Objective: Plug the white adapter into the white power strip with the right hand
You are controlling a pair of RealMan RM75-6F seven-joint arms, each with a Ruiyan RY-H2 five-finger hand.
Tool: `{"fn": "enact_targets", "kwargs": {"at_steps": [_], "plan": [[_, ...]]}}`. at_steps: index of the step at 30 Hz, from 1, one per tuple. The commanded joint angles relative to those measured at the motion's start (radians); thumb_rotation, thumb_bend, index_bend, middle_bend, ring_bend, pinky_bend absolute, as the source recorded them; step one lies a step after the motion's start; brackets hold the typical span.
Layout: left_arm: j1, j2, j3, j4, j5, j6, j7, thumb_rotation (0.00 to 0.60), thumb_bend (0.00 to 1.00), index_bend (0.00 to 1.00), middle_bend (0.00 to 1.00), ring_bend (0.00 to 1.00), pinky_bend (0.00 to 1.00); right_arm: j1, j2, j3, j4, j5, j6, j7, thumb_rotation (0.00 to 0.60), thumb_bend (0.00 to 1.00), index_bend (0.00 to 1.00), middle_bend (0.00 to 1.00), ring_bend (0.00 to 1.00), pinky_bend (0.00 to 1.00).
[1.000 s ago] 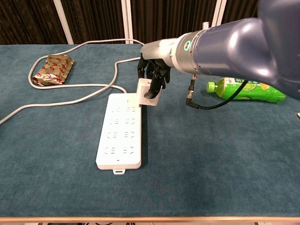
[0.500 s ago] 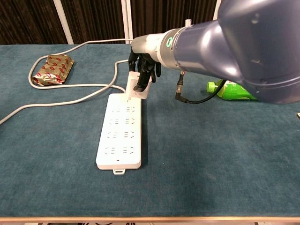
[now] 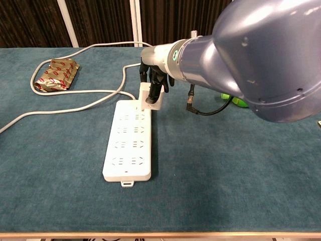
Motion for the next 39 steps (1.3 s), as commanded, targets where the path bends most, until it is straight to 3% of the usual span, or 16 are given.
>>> {"fn": "enact_targets", "kwargs": {"at_steps": [1,12,39], "plan": [[0.0,0.0,0.0,0.0,0.0,0.0,0.0,0.6,0.07,0.11,0.0,0.0,0.0,0.003,-0.004,-0.009,0.002,-0.005,0.003,-0.008,0.6,0.55,0.72,0.64,0.55,0.38],[0.0,0.0,0.0,0.0,0.0,0.0,0.0,0.6,0.07,0.11,0.0,0.0,0.0,0.02,-0.03,-0.017,0.027,-0.027,0.041,-0.042,0.6,0.55,0.72,0.64,0.55,0.38],[0.0,-0.002,-0.001,0.001,-0.003,0.0,0.005,0.6,0.07,0.11,0.0,0.0,0.0,0.049,-0.047,0.018,0.041,0.064,0.064,-0.13,0.6,0.55,0.72,0.64,0.55,0.38]]}}
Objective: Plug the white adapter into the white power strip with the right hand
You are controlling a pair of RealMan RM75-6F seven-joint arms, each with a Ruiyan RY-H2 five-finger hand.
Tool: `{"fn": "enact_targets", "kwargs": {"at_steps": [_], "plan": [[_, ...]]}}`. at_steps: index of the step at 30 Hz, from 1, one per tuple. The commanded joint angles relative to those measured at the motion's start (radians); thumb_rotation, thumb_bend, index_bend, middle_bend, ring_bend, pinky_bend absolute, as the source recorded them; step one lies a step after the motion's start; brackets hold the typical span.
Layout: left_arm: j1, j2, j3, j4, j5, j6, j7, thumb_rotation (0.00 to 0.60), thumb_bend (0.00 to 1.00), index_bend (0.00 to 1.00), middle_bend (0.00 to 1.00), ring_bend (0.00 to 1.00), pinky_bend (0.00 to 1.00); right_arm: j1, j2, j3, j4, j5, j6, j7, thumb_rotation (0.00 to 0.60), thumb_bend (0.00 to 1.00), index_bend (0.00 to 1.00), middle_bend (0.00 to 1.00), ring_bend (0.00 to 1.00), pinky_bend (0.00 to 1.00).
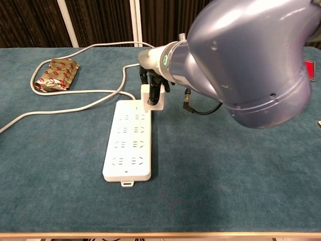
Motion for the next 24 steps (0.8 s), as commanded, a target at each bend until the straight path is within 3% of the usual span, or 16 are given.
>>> {"fn": "enact_targets", "kwargs": {"at_steps": [1,24], "plan": [[0.0,-0.001,-0.001,0.0,-0.001,0.001,0.002,0.6,0.07,0.11,0.0,0.0,0.0,0.003,-0.004,0.001,0.004,0.007,0.005,-0.009,0.6,0.55,0.72,0.64,0.55,0.38],[0.0,-0.002,-0.002,-0.001,-0.004,0.001,0.008,0.6,0.07,0.11,0.0,0.0,0.0,0.048,-0.06,0.041,0.038,0.051,0.045,-0.089,0.6,0.55,0.72,0.64,0.55,0.38]]}}
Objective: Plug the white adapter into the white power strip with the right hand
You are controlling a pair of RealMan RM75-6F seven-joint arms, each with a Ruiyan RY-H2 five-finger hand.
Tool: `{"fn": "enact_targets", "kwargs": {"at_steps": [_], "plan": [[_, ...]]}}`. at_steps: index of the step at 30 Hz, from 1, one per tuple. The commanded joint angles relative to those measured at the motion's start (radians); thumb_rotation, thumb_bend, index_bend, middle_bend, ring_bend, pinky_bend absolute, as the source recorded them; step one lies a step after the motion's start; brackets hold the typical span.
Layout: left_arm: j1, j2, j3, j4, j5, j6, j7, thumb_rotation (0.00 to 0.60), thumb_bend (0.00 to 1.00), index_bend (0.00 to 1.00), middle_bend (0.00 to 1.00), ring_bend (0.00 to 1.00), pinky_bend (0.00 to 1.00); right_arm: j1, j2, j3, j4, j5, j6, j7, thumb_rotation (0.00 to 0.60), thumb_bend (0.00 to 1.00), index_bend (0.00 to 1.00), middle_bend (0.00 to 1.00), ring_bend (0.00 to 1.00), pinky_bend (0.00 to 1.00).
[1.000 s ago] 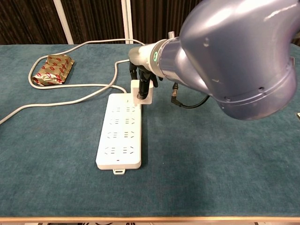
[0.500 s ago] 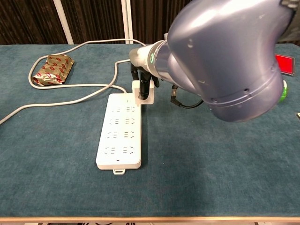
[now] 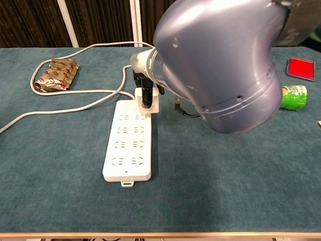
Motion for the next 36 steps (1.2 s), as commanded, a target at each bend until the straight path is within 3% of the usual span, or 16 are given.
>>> {"fn": "enact_targets", "kwargs": {"at_steps": [1,36], "plan": [[0.0,0.0,0.0,0.0,0.0,0.0,0.0,0.6,0.07,0.11,0.0,0.0,0.0,0.0,-0.005,0.002,0.004,-0.004,0.004,0.0,0.6,0.55,0.72,0.64,0.55,0.38],[0.0,-0.001,-0.001,0.0,-0.003,-0.001,0.007,0.6,0.07,0.11,0.0,0.0,0.0,-0.01,-0.07,0.024,0.074,-0.029,-0.004,-0.014,0.6,0.55,0.72,0.64,0.55,0.39]]}}
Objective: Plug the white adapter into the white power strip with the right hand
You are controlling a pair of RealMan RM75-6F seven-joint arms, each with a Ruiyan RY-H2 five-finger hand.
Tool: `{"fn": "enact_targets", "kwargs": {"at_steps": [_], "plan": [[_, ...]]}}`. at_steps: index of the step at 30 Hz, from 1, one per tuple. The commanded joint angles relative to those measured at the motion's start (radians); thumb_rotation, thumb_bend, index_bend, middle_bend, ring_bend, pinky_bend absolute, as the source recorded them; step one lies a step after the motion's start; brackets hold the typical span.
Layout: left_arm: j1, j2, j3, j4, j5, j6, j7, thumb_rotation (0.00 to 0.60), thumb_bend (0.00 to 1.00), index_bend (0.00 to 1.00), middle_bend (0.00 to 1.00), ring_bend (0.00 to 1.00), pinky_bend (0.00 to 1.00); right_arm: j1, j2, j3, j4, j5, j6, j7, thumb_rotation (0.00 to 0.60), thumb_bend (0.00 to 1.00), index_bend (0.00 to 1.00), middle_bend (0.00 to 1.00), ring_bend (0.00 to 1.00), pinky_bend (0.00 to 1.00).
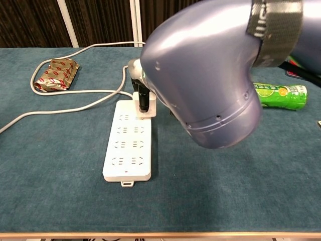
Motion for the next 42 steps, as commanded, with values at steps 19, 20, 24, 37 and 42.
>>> {"fn": "enact_targets", "kwargs": {"at_steps": [19,20,24,37,42], "plan": [[0.0,-0.002,-0.001,0.0,-0.003,0.0,0.006,0.6,0.07,0.11,0.0,0.0,0.0,-0.003,-0.025,0.013,0.025,-0.018,-0.013,-0.009,0.6,0.55,0.73,0.65,0.56,0.39],[0.0,-0.002,-0.001,0.0,-0.003,0.001,0.006,0.6,0.07,0.11,0.0,0.0,0.0,-0.003,-0.027,0.013,0.026,-0.018,-0.013,-0.011,0.6,0.55,0.73,0.65,0.56,0.39],[0.0,-0.001,-0.001,0.0,-0.002,0.0,0.005,0.6,0.07,0.11,0.0,0.0,0.0,0.0,-0.035,0.015,0.031,-0.021,-0.013,-0.013,0.6,0.55,0.73,0.65,0.56,0.39],[0.0,0.0,0.0,0.001,-0.002,-0.002,0.002,0.6,0.07,0.11,0.0,0.0,0.0,0.002,-0.054,0.024,0.066,-0.017,-0.026,-0.025,0.6,0.55,0.73,0.65,0.56,0.39],[0.0,0.0,0.0,0.002,-0.002,-0.002,0.002,0.6,0.07,0.11,0.0,0.0,0.0,-0.007,-0.054,0.022,0.065,-0.015,-0.041,-0.024,0.6,0.55,0.73,0.65,0.56,0.39]]}}
